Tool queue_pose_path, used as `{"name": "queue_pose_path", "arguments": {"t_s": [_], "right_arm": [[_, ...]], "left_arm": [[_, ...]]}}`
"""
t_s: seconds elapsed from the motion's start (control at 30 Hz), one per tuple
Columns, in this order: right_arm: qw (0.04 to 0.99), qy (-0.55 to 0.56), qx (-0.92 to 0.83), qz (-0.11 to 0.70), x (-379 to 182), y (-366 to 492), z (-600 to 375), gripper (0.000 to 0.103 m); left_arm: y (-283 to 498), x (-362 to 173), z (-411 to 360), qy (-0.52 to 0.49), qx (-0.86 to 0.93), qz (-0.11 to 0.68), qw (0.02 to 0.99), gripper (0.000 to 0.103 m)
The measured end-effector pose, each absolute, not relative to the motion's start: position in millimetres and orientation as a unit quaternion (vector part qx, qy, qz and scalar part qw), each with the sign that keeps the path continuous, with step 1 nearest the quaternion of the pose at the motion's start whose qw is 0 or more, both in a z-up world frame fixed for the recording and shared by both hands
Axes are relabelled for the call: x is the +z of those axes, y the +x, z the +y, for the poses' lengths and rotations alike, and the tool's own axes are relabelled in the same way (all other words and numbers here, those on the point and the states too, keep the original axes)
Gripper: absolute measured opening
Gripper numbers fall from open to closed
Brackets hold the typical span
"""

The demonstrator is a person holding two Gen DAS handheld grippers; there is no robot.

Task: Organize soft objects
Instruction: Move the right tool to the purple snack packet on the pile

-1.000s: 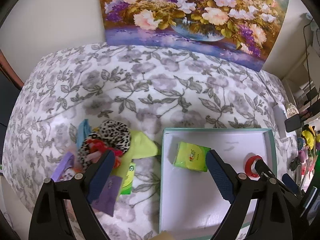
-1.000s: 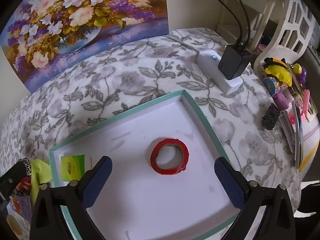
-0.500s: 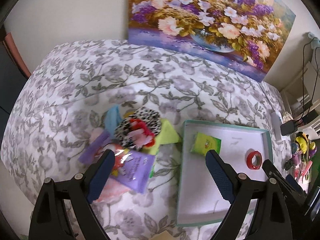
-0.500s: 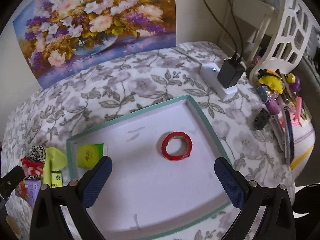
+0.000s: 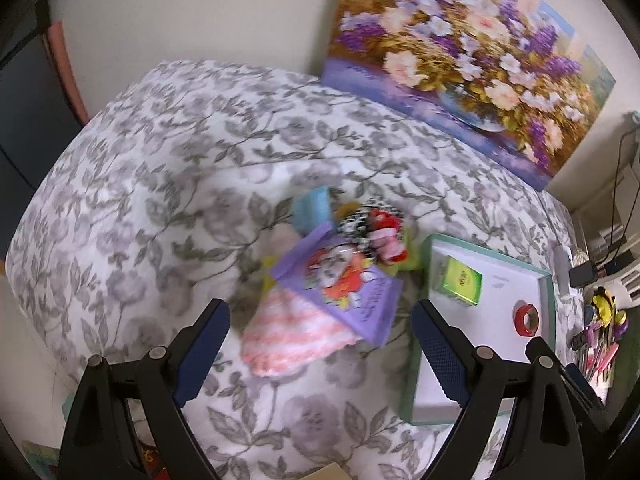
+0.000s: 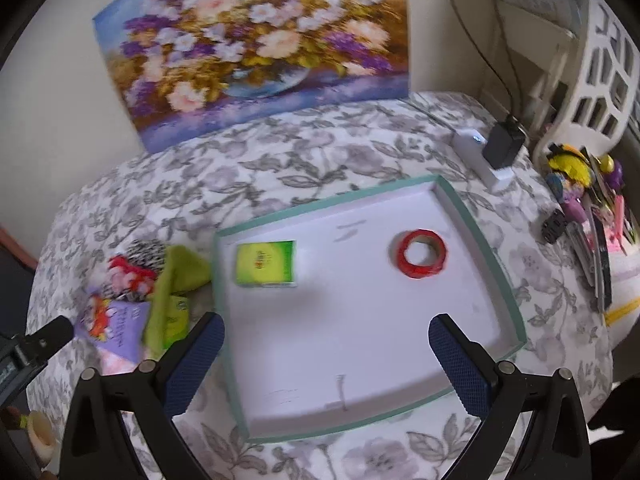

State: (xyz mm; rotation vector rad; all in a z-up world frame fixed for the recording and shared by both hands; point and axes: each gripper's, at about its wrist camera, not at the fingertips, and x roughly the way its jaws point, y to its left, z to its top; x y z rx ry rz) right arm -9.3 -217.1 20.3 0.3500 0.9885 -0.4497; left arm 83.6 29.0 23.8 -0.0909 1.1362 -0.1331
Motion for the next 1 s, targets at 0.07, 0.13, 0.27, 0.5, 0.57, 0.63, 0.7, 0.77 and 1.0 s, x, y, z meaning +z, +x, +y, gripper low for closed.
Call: {"name": "queue_pose_path", "arguments": {"t_s": [0.07, 0.13, 0.27, 0.5, 0.57, 0.63, 0.7, 0.77, 1.0], "right_arm": [[0.847, 0.176, -0.194, 0.462, 19.2, -9.2, -207.2, 0.103], [0.844, 0.177, -0.201, 0.465, 16.2, -7.7, -201.7, 0.103], [0.863, 0.138, -0.199, 0.443, 22.6, -2.3, -188.2, 0.103], [0.868, 0.146, -0.155, 0.449, 13.2, 12.4, -171.7, 0.103], [0.864, 0.160, -0.132, 0.458, 6.6, 16.3, -167.9, 0.103], [0.864, 0.163, -0.116, 0.463, 0.7, 18.3, -162.9, 0.103], [0.859, 0.166, -0.102, 0.474, -6.3, 21.5, -158.0, 0.103], [0.855, 0.170, -0.091, 0.481, -12.1, 23.8, -152.8, 0.103], [0.856, 0.141, -0.064, 0.492, -20.3, 31.0, -130.5, 0.103]], "left_arm": [[83.2, 23.3, 39.4, -0.052, -0.058, 0.538, 0.839, 0.092], [84.4, 25.2, 51.9, -0.060, -0.049, 0.532, 0.843, 0.092], [90.1, 26.4, 71.6, -0.072, -0.033, 0.525, 0.847, 0.092], [102.3, 17.9, 98.3, -0.105, -0.021, 0.530, 0.841, 0.092], [105.4, 15.9, 105.3, -0.110, -0.016, 0.527, 0.842, 0.092], [107.4, 13.8, 111.2, -0.116, -0.011, 0.525, 0.843, 0.092], [110.5, 10.5, 118.4, -0.127, -0.007, 0.524, 0.842, 0.092], [113.3, 8.0, 124.3, -0.140, -0.004, 0.520, 0.842, 0.094], [115.8, 9.2, 131.2, -0.142, 0.009, 0.490, 0.860, 0.103]]}}
